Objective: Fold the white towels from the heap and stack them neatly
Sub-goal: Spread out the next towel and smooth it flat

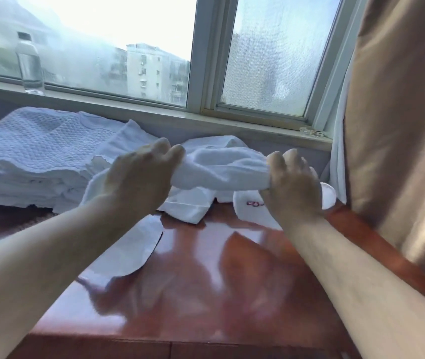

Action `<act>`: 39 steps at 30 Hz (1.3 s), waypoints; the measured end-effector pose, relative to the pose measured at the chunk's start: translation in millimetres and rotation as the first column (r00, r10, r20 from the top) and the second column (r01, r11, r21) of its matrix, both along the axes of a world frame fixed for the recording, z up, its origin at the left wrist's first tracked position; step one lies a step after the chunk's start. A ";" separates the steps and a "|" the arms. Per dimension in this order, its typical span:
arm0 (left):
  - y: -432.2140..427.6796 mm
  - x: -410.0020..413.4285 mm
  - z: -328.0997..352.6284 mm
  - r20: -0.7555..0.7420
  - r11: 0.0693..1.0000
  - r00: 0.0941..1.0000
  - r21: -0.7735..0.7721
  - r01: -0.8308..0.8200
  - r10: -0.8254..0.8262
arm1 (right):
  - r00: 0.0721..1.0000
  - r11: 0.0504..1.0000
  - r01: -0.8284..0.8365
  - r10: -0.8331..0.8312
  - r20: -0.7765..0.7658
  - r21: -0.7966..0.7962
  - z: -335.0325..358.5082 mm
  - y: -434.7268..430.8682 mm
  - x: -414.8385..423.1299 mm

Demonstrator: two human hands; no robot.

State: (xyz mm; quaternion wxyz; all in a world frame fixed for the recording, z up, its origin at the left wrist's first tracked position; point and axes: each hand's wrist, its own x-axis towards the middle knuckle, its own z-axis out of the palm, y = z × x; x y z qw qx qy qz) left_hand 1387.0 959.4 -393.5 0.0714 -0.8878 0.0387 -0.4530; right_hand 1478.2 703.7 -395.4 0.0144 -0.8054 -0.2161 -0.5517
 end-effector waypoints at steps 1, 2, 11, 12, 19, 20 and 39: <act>-0.8 -2.6 -3.5 -0.141 0.999 0.990 -0.029 0.025 -0.029 | 0.998 0.998 -0.044 0.041 -0.050 -0.051 -2.1 -3.1 -4.4; 0.0 -4.9 -10.9 -0.334 0.997 0.941 -0.075 0.025 -0.048 | 0.984 0.991 -0.081 0.062 -0.168 -0.107 -7.7 -6.3 -10.4; 2.9 -17.2 -53.0 -0.794 0.815 0.437 -0.544 -0.199 -0.423 | 0.033 0.943 -0.327 -0.046 -0.998 -0.054 -52.9 -49.1 -39.0; 0.4 -12.4 -57.0 -0.742 0.864 0.572 -0.491 -0.111 -0.349 | 0.000 0.966 -0.257 0.043 -0.999 0.042 -54.4 -50.3 -32.5; -43.3 9.2 -139.3 -0.837 0.972 0.525 -0.223 -0.074 -0.152 | 0.279 0.988 0.033 -0.155 -0.948 -0.152 -115.4 -57.5 -14.6; -44.8 10.0 -142.4 -0.830 0.973 0.540 -0.216 -0.076 -0.142 | 0.299 0.991 0.080 -0.126 -0.946 -0.107 -121.5 -59.1 -17.6; -75.5 38.5 -143.5 -0.675 0.883 0.598 -0.451 0.130 -0.433 | 0.383 0.885 0.384 -0.413 -0.826 -0.264 -104.1 -112.7 -53.6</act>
